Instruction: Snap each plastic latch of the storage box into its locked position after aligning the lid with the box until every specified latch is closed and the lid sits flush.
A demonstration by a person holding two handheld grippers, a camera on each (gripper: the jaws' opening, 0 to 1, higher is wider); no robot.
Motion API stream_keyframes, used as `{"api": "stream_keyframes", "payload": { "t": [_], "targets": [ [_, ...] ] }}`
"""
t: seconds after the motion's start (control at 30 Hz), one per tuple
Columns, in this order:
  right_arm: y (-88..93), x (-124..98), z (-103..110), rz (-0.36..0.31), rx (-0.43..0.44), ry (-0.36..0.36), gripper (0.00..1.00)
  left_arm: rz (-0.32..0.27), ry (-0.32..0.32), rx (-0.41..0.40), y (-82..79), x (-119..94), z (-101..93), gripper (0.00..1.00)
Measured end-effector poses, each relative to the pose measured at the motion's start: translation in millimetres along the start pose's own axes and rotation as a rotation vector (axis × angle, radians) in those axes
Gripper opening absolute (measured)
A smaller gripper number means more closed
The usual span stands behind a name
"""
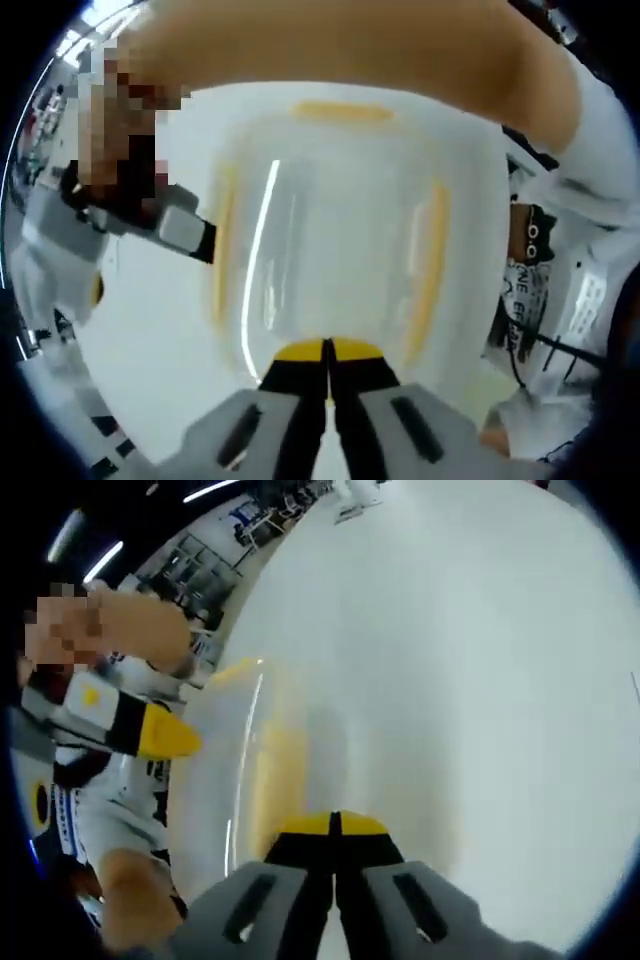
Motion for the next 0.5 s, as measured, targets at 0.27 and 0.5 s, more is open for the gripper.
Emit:
{"api": "stream_keyframes", "payload": {
  "t": [0.27,0.5],
  "targets": [
    [-2.0,-3,-2,-0.061,-0.078,0.009,0.0,-0.039,0.016,-0.008,5.6,2,6.1,0.0],
    [-18.5,-20,-3,-0.295,-0.179,0.147,0.0,-0.121,0.065,-0.053,12.8,-1,9.9,0.0]
  ]
}}
Point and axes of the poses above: the point that each gripper's makers call its tool centre point, and the gripper's own axes: x roughly forward along the fingers, z roughly to its left, y roughly out of its underside, the point moved 8 cm from there along -x, roughly backward along the fingers, and after that the axes turned 14 degrees about -z, right-handed, at the moved point
